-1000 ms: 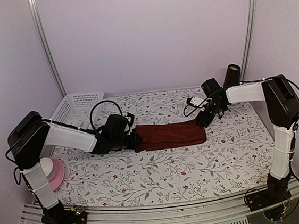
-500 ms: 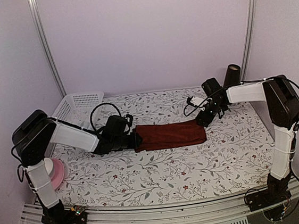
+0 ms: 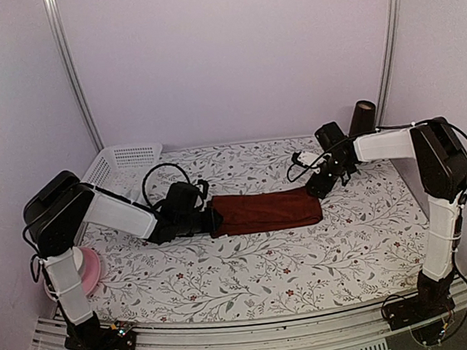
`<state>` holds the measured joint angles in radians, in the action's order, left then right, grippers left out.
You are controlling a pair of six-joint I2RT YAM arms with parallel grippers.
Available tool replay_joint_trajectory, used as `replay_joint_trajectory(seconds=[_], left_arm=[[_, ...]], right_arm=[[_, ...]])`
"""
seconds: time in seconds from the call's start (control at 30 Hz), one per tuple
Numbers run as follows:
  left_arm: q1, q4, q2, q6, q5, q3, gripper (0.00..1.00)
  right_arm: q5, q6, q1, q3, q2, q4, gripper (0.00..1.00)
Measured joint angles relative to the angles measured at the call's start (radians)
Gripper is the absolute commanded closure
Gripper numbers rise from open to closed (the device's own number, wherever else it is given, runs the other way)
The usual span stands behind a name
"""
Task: Roll the towels
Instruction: Adjust the towel at the center of the board.
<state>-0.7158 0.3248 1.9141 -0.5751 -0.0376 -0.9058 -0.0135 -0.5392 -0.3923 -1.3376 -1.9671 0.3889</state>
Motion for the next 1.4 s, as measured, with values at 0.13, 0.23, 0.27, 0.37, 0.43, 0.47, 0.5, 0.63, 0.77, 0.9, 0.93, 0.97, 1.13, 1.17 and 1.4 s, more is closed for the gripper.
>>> replay_joint_trajectory(seconds=[0.13,0.23,0.27,0.37,0.43,0.47,0.5,0.63,0.77,0.9,0.93,0.97,1.13,1.17,1.4], left_arm=[[0.0,0.015,0.0,-0.003,0.004,0.001,0.88],[0.001,0.023,0.0,-0.002,0.005,0.003,0.96],[0.001,0.026,0.0,-0.005,0.005,0.004,0.98],[0.001,0.03,0.0,-0.003,0.008,0.006,1.0],[0.001,0.032,0.0,-0.003,0.009,0.006,1.0],[0.001,0.033,0.0,-0.004,0.009,0.006,1.0],[0.001,0.034,0.0,-0.004,0.01,0.006,1.0],[0.001,0.046,0.0,-0.004,0.01,0.008,1.0],[0.001,0.066,-0.01,-0.012,0.004,0.04,1.0],[-0.007,0.064,-0.061,-0.03,-0.014,0.093,1.0],[-0.009,0.064,-0.075,-0.034,-0.021,0.101,1.0],[-0.013,0.066,-0.092,-0.04,-0.03,0.113,1.0],[-0.04,0.083,-0.128,-0.061,-0.056,0.144,1.0],[-0.043,0.083,-0.128,-0.066,-0.058,0.149,1.0],[-0.056,0.083,-0.128,-0.092,-0.066,0.176,1.0]], right_arm=[[0.0,0.0,0.0,0.0,0.0,0.0,0.17],[0.0,0.0,0.0,0.0,0.0,0.0,0.17],[0.0,0.0,0.0,0.0,0.0,0.0,0.17],[0.0,0.0,0.0,0.0,0.0,0.0,0.17],[0.0,0.0,0.0,0.0,0.0,0.0,0.17],[0.0,0.0,0.0,0.0,0.0,0.0,0.17],[0.0,0.0,0.0,0.0,0.0,0.0,0.17],[0.0,0.0,0.0,0.0,0.0,0.0,0.17],[0.001,0.0,0.0,0.0,0.0,0.0,0.17],[0.0,0.0,0.0,0.0,0.0,0.0,0.17],[0.001,0.0,0.0,0.0,0.0,0.0,0.17],[0.0,0.0,0.0,0.0,0.0,0.0,0.17],[-0.002,-0.002,0.0,0.0,0.0,0.001,0.17],[-0.004,-0.003,0.0,0.0,0.0,0.003,0.17],[-0.023,-0.026,-0.001,0.002,0.0,0.016,0.17]])
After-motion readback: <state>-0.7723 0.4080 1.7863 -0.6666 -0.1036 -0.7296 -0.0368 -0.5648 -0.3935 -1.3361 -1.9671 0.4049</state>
